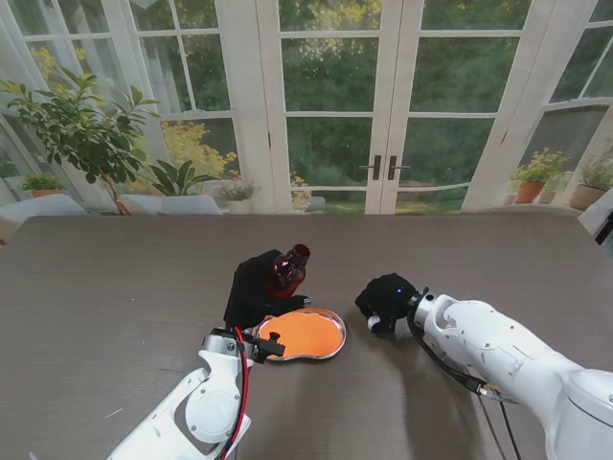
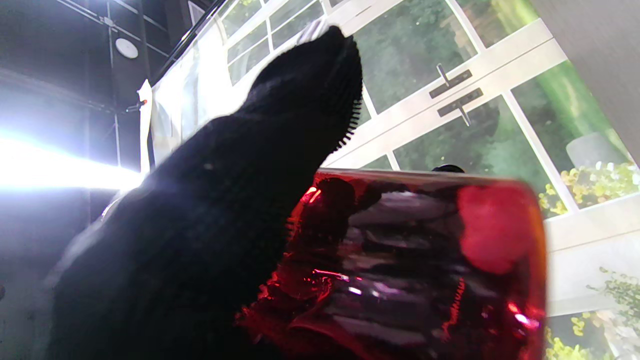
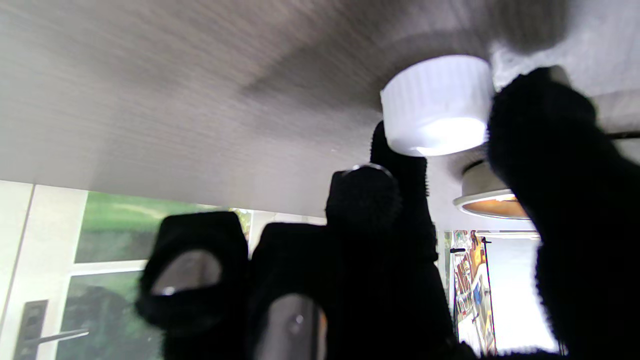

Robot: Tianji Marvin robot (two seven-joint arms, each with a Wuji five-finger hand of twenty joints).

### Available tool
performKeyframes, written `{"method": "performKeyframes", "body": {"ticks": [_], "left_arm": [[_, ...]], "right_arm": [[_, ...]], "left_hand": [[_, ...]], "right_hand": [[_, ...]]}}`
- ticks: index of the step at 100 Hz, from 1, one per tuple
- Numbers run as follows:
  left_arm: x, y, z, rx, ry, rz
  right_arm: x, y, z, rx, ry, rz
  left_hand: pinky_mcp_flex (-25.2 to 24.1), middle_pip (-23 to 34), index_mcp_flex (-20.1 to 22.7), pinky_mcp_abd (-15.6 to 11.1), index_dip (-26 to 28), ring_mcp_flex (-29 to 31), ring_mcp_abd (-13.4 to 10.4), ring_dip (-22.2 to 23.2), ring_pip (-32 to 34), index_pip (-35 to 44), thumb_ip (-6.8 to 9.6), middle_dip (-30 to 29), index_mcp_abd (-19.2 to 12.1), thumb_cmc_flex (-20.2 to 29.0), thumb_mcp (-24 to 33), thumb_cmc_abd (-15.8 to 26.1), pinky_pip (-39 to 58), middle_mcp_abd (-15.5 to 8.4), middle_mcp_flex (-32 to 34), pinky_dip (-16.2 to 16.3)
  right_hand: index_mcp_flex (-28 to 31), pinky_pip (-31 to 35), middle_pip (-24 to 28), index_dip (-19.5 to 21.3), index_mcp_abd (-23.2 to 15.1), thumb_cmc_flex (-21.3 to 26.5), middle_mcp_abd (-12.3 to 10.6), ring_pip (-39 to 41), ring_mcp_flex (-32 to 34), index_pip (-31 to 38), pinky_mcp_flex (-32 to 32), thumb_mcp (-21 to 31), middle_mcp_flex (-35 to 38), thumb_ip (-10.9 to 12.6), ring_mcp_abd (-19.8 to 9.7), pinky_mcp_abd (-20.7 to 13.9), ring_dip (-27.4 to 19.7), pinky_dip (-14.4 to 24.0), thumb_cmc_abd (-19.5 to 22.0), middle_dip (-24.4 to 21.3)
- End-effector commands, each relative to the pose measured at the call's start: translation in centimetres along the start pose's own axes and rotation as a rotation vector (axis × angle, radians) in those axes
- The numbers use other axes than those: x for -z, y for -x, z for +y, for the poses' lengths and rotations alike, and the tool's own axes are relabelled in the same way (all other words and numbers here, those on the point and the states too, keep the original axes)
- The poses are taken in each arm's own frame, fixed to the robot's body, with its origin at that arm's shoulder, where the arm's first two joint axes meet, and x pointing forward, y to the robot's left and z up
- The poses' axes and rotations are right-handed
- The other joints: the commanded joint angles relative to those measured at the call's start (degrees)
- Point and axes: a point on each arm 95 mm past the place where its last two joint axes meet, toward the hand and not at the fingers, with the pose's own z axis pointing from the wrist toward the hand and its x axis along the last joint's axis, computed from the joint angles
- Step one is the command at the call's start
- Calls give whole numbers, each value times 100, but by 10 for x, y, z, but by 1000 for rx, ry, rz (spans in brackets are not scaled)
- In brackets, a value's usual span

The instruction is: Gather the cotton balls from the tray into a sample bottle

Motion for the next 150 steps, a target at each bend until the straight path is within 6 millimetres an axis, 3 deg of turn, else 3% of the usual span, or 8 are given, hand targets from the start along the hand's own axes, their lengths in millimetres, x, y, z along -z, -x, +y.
{"method": "performKeyframes", "body": {"ticks": [1, 48, 62, 68, 81, 92, 127, 150], "left_arm": [[0, -3, 1, 4, 12, 3], [1, -3, 0, 3, 7, 1], [1, -3, 0, 3, 7, 0], [1, -3, 0, 4, 7, 0], [1, -3, -1, 4, 7, 3], [1, -3, -1, 4, 5, 4], [1, -3, 0, 8, 5, 2], [1, -4, -1, 7, 6, 4]], "right_arm": [[1, -3, -7, -3, -36, 12], [2, -3, -7, -20, -67, 36], [2, -3, -6, -15, -68, 33], [2, -2, -6, -10, -71, 31], [2, -1, -8, -3, -83, 25], [2, -1, -9, 8, -81, 25], [1, -1, -11, 10, -94, 31], [1, -2, -11, 0, -89, 44]], "left_hand": [[-159, 18, 557, -41, 143, 85, 529, 45, 36, 767, 161, 18, -900, 411, 395, 4779, -51, -74, 263, 71], [-158, 21, 559, -41, 140, 82, 533, 45, 34, 772, 155, 22, -895, 413, 401, 4773, -53, -80, 266, 73], [-158, 20, 563, -41, 138, 89, 543, 45, 35, 773, 153, 18, -891, 409, 408, 4767, -53, -66, 274, 74], [-158, 20, 562, -41, 134, 89, 550, 45, 34, 771, 151, 15, -890, 412, 414, 4762, -53, -68, 276, 75], [-150, 28, 564, -38, 131, 101, 540, 47, 40, 772, 147, 22, -897, 405, 424, 4745, -49, -73, 281, 76], [-149, 27, 574, -36, 131, 105, 536, 47, 41, 780, 141, 20, -899, 398, 435, 4743, -50, -72, 285, 76], [-144, 26, 568, -32, 116, 106, 553, 45, 35, 770, 123, 25, -890, 390, 460, 4713, -51, -63, 292, 76], [-144, 24, 565, -31, 103, 102, 545, 44, 34, 762, 111, 29, -889, 386, 469, 4700, -52, -68, 290, 76]], "right_hand": [[344, 504, 317, 8, -246, 432, 74, 479, 52, 683, 203, 354, 614, 22, -171, 280, 105, -53, 275, -17], [376, 483, 320, 188, -270, 382, -6, 414, 56, 802, 156, 333, 600, 83, -237, 196, 78, -74, 586, -51], [245, 484, 174, 334, -140, 48, -5, 383, 57, 230, 148, 338, 594, -70, -249, 174, 62, -81, -121, -72], [337, 483, 150, 462, -37, -65, -13, 379, 58, -178, 146, 401, 593, 79, -270, 174, 63, -82, -375, -53], [453, 484, 104, 1397, 109, -197, -40, 409, 61, -1050, 148, 472, 591, 1031, -327, 174, 85, -81, -767, 23], [454, 497, 235, 1060, 64, 114, -26, 474, 62, -735, 212, 476, 593, 464, -373, 206, 124, -76, -1075, 74], [435, 529, 573, 541, -37, 579, 54, 600, 62, 24, 270, 708, 595, -93, -410, 226, 183, -42, -1595, 233], [626, 534, 675, 142, -307, 796, 100, 631, 60, 907, 283, 741, 586, -181, -386, 236, 193, -35, -1262, 352]]}}
